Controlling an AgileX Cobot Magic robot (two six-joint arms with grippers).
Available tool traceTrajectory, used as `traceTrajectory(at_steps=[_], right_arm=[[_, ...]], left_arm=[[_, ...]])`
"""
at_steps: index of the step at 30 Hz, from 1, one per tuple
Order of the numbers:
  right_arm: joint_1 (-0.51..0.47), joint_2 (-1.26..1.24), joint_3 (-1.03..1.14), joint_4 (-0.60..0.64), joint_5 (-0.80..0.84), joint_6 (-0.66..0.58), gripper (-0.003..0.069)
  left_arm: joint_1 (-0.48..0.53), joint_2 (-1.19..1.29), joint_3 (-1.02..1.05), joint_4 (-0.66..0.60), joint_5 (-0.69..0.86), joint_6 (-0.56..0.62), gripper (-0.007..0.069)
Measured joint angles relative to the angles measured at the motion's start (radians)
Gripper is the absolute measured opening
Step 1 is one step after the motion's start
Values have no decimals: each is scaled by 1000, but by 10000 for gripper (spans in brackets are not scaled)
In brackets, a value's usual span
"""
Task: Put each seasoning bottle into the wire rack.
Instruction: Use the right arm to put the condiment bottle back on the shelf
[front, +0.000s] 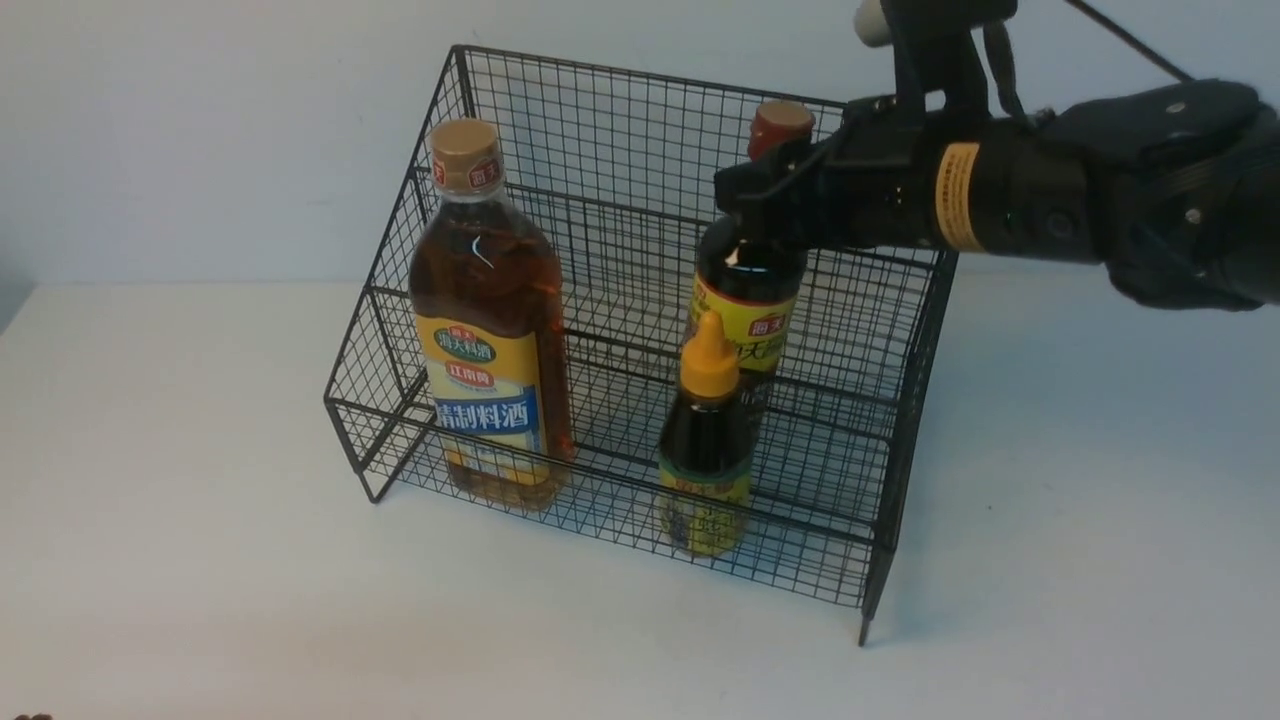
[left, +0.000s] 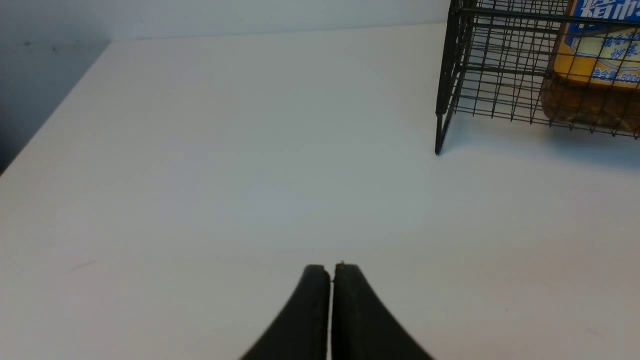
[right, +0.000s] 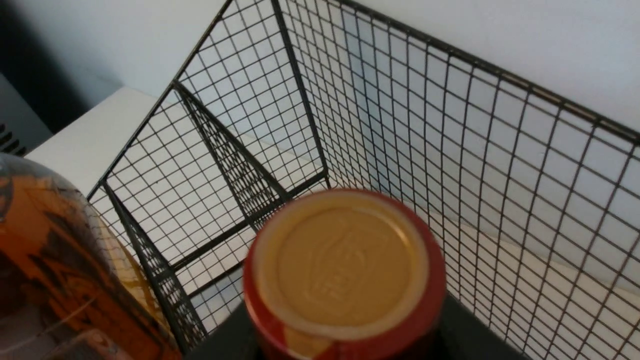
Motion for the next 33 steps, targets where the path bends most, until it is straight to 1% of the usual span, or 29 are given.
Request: traceTrajectory(at_steps=[13,15,17,19,22,26,33], right_arm=[[0,23,-14,0,-21,-10,281],[0,23,-14,0,-24,-8,291],[0,23,-15,3,-60,14,344],[1,23,-13,3,-85,24,413],[1,23,-13,3,-92,32,485],[1,23,-13,8,-93,52,533],[1,-27,-12,8,-92,56,545]], left_arm=[[0,0,0,0,0,0,-5],[0,0,0,0,0,0,-5],[0,0,0,0,0,0,-5],[0,0,0,0,0,0,-5],[0,0,0,0,0,0,-5],[0,0,0,0,0,0,-5],[0,0,0,0,0,0,-5]])
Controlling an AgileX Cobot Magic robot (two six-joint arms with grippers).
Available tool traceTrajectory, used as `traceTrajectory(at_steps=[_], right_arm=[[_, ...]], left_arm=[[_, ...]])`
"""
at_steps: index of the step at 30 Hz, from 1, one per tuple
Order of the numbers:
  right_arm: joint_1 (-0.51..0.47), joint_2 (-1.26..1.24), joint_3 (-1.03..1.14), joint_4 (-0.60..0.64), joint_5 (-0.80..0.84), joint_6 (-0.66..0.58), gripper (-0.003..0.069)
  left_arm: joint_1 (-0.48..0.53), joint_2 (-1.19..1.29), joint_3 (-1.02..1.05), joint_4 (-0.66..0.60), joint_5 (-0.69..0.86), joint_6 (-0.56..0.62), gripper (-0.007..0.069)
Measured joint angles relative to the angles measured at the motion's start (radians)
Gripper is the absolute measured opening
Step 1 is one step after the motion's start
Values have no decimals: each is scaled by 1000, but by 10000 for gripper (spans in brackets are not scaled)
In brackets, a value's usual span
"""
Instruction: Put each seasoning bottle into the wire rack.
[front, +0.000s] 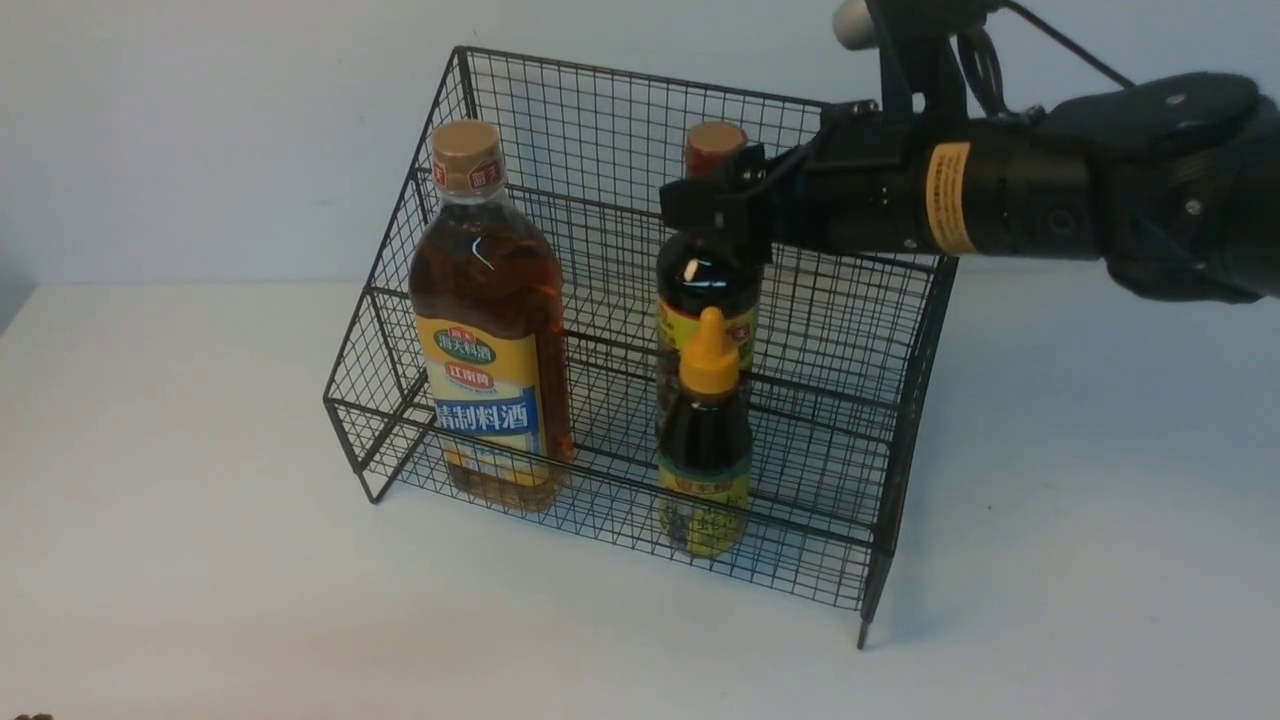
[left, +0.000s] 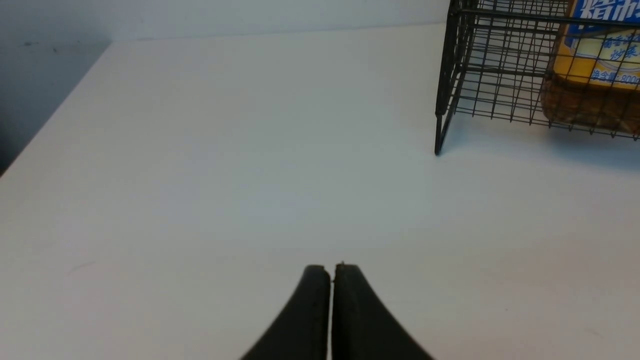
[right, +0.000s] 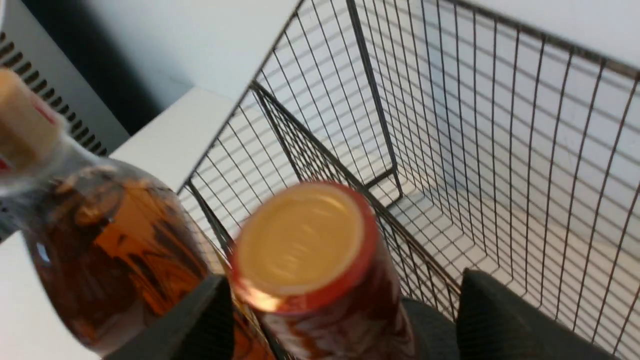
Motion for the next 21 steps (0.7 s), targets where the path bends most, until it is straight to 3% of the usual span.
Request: traceTrajectory(at_steps=[8,13,15,18,21], right_arm=[[0,-146,5,0,7,1,541],[0,-274,5,0,-20,1,485],[0,-339,6,0,-27,1,412],[0,-440,24,-1,-31,-13,211],[0,-507,46,-1,-35,-64,70]], left_arm=[[0,0,0,0,0,0,-5],[0,0,0,0,0,0,-5],[0,0,0,0,0,0,-5],[0,0,0,0,0,0,-5],[0,0,0,0,0,0,-5]])
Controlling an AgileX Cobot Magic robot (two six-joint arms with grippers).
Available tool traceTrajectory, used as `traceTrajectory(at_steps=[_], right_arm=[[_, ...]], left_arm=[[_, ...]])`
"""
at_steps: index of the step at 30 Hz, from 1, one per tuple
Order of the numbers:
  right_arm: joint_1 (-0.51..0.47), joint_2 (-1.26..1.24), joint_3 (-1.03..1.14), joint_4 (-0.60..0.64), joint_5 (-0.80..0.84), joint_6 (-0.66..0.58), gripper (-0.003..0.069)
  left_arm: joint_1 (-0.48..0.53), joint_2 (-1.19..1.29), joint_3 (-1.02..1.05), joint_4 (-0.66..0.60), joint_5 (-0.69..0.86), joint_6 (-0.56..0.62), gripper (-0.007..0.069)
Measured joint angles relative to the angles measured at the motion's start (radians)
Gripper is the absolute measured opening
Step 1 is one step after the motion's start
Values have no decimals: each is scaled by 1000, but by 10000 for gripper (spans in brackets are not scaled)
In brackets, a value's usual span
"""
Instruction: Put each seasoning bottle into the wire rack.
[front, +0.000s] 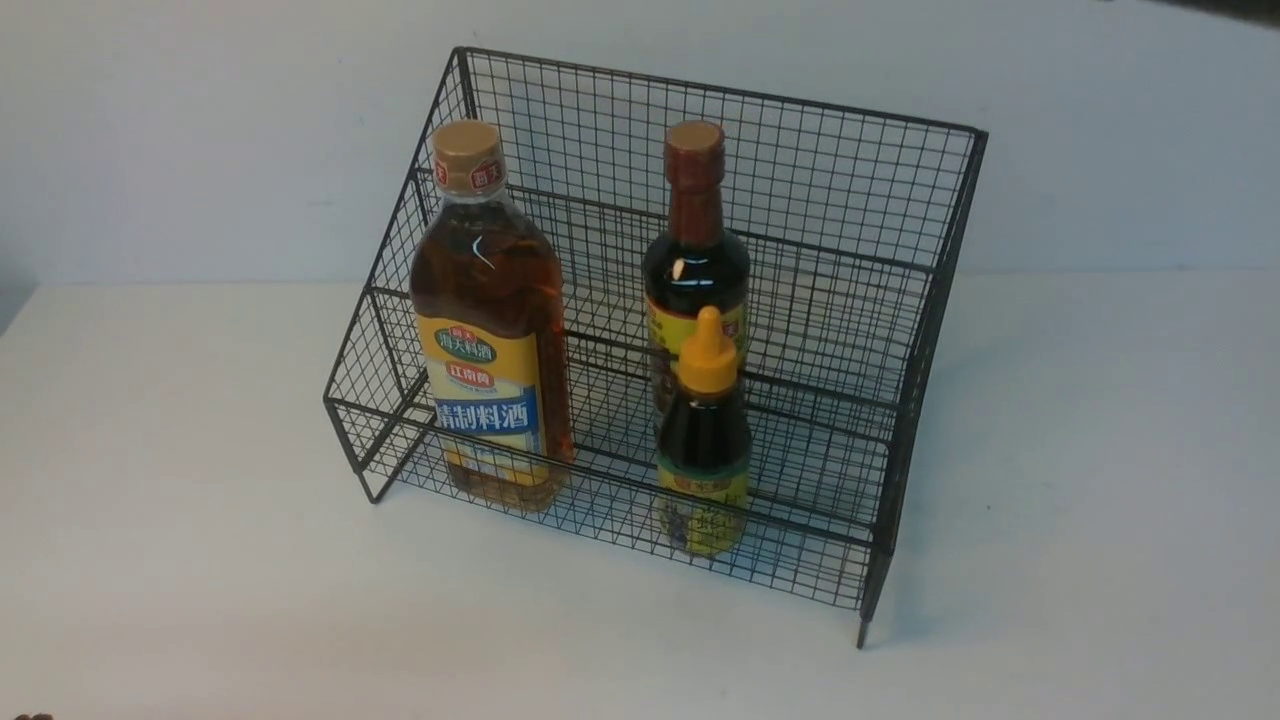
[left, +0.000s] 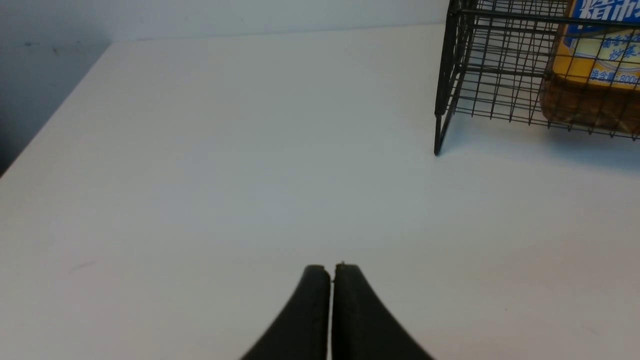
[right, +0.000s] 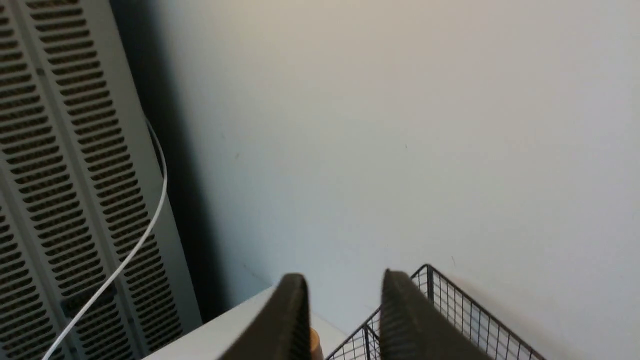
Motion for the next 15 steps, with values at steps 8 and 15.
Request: traceTrajectory(at_steps=[8,15], right_arm=[[0,-160,67,-3,-17,-134,-13],[0,-242,70,-3,-43,-155,-14]], left_arm=[[0,0,0,0,0,0,-5],[0,0,0,0,0,0,-5]])
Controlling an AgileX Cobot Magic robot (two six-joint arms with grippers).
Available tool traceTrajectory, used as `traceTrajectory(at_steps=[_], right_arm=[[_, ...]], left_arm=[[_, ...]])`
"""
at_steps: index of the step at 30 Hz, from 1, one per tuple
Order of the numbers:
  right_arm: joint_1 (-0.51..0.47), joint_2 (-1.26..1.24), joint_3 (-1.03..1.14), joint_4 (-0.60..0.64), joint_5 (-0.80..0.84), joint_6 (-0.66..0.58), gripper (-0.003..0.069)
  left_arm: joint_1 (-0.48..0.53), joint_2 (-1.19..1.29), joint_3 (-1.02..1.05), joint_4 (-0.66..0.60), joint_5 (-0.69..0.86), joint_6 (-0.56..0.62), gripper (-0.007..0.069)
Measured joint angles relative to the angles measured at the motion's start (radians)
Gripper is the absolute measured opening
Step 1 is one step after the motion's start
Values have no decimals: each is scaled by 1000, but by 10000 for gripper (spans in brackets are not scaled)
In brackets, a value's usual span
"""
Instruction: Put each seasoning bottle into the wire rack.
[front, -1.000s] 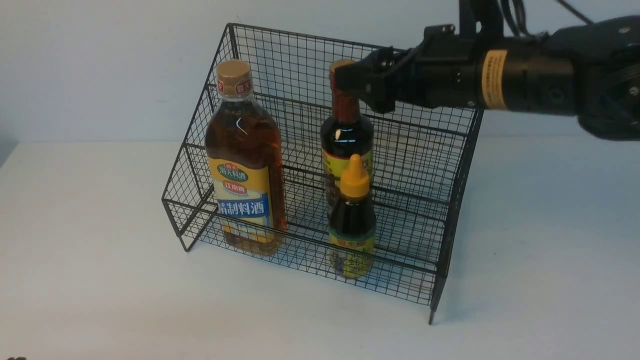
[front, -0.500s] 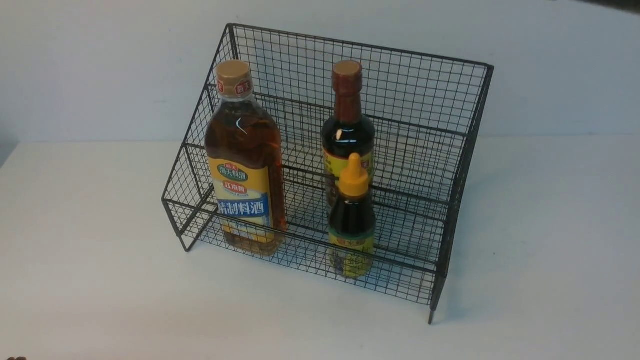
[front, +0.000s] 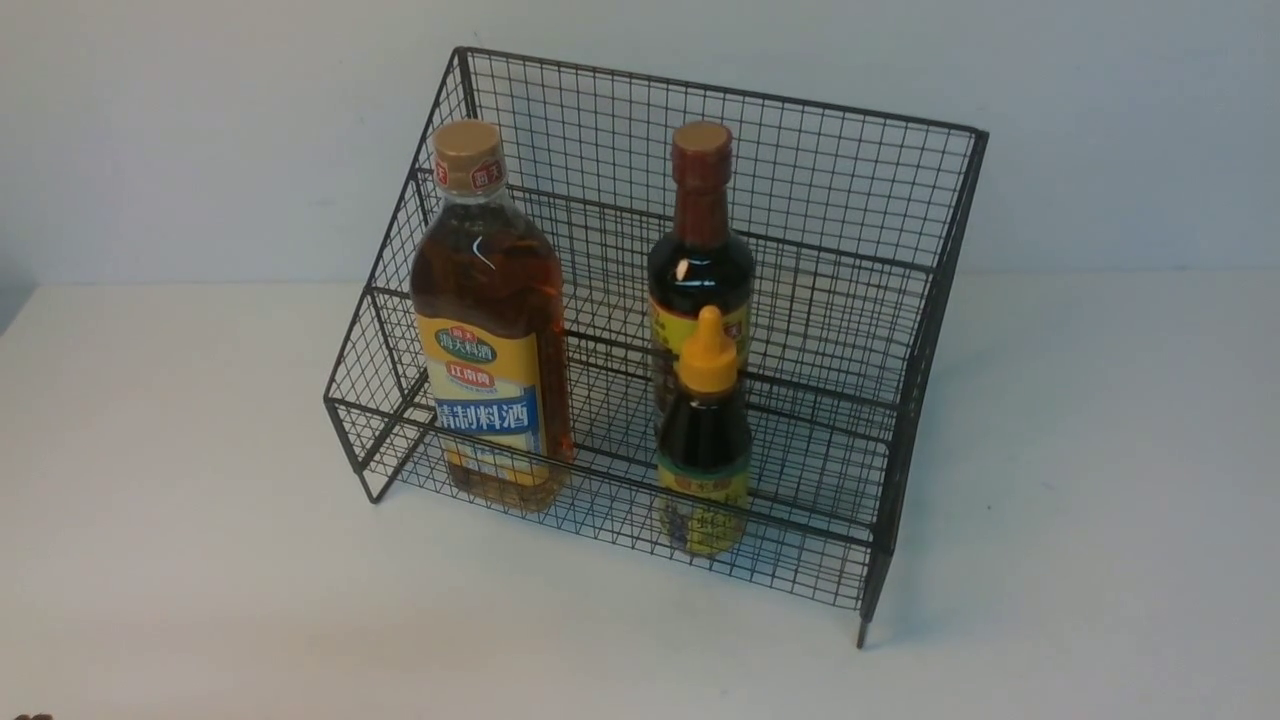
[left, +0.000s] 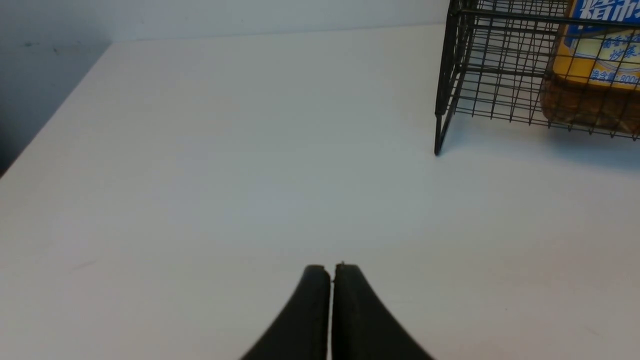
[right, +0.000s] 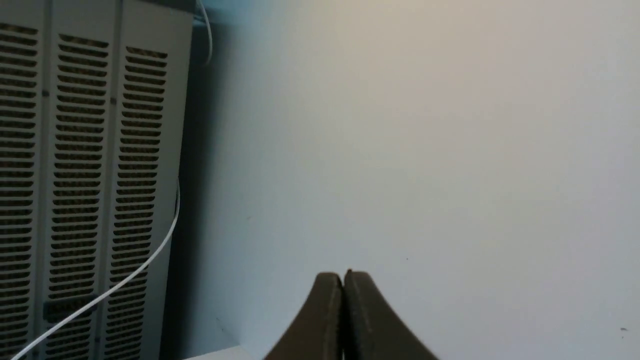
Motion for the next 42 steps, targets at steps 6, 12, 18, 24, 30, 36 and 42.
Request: traceTrajectory(at_steps=[6,12,18,24,30,36,42], right_arm=[[0,-37,0,0,-10,11,-14],[0,-62,0,106,-47,-30,-14],[0,-63,22,747,-14,-704,-14],[0,-69,58,1589,372,-1511,-14],[0,-56,70,1928,750,-1893,-15],[-25,-40,100,1989,774,-1936,-15],[-299,-219,380,2070,660,-1894,-15]], left_arm=[[0,0,0,-1,0,0,-5],[0,0,0,-1,0,0,-5],[0,0,0,-1,0,0,-5],[0,0,0,-1,0,0,-5],[0,0,0,-1,0,0,-5],[0,0,0,-1,0,0,-5],[0,0,0,-1,0,0,-5]])
